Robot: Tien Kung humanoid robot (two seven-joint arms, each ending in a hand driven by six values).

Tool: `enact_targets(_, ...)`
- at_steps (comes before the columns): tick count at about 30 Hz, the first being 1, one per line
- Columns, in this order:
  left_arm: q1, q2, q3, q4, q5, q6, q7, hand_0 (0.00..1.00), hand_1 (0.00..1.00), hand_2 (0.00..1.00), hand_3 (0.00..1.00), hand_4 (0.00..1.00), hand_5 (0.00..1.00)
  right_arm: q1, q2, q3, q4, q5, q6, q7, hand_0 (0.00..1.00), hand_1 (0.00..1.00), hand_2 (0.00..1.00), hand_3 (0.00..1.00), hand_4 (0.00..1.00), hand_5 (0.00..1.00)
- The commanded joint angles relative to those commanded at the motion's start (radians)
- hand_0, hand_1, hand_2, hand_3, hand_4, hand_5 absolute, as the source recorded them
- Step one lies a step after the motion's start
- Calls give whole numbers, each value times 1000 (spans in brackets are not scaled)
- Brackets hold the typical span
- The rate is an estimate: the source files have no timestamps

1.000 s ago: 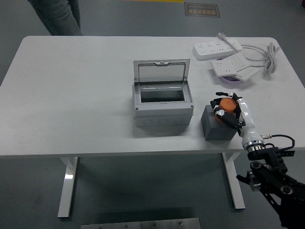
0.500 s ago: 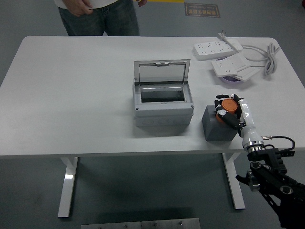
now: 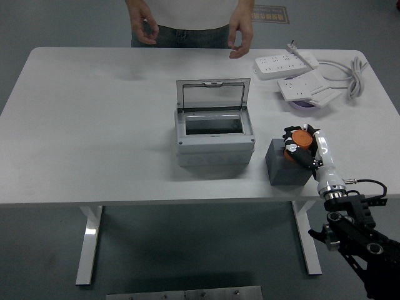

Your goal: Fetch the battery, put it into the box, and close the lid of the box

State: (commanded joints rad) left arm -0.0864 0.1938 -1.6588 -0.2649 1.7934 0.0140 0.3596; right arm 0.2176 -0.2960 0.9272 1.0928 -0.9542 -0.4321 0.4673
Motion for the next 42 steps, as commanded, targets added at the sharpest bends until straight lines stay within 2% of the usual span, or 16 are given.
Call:
enact_targets(2, -1, 0, 0, 0, 0, 0, -1, 587, 659, 595, 566, 543, 2, 2, -1, 0, 3, 1, -1, -1, 351, 325, 334, 325, 141, 2)
enact_targets(3, -1, 0, -1, 0, 1, 1, 0, 587, 662, 596, 568, 547, 2, 3, -1, 0, 4, 1, -1, -2, 347, 324, 330, 319, 106, 2)
enact_targets(14, -3, 2, -4, -2, 5, 5, 2, 587, 666, 604, 570, 562, 2, 32, -11, -5, 17, 11, -10, -4, 327, 322, 327, 320, 92, 2)
enact_targets(15, -4, 2, -4, -2, 6, 6, 2, 587, 673, 607, 573, 574, 2, 38, -12, -6, 19, 12, -11, -4, 287, 304, 312, 307, 60, 2)
enact_targets(27, -8, 4, -10, -5, 22, 7, 9, 588, 677, 612, 575, 582, 2, 106, -31, -11, 33, 2, -18, -17, 283, 297, 305, 304, 57, 2)
enact_targets(30, -9, 4, -11, -6, 25, 7, 10, 588, 677, 612, 575, 582, 2, 129, -38, -9, 51, -57, -23, -50, 283, 297, 305, 304, 57, 2)
enact_targets(35, -11, 5, -12, -7, 26, 8, 13, 588, 682, 614, 574, 589, 2, 187, -55, -4, 75, -204, -4, -152, 278, 297, 304, 303, 55, 2)
enact_targets(42, -12, 8, -14, -10, 26, 8, 22, 589, 683, 617, 574, 597, 2, 282, -69, -24, 68, -460, 65, -302, 257, 283, 293, 297, 68, 2)
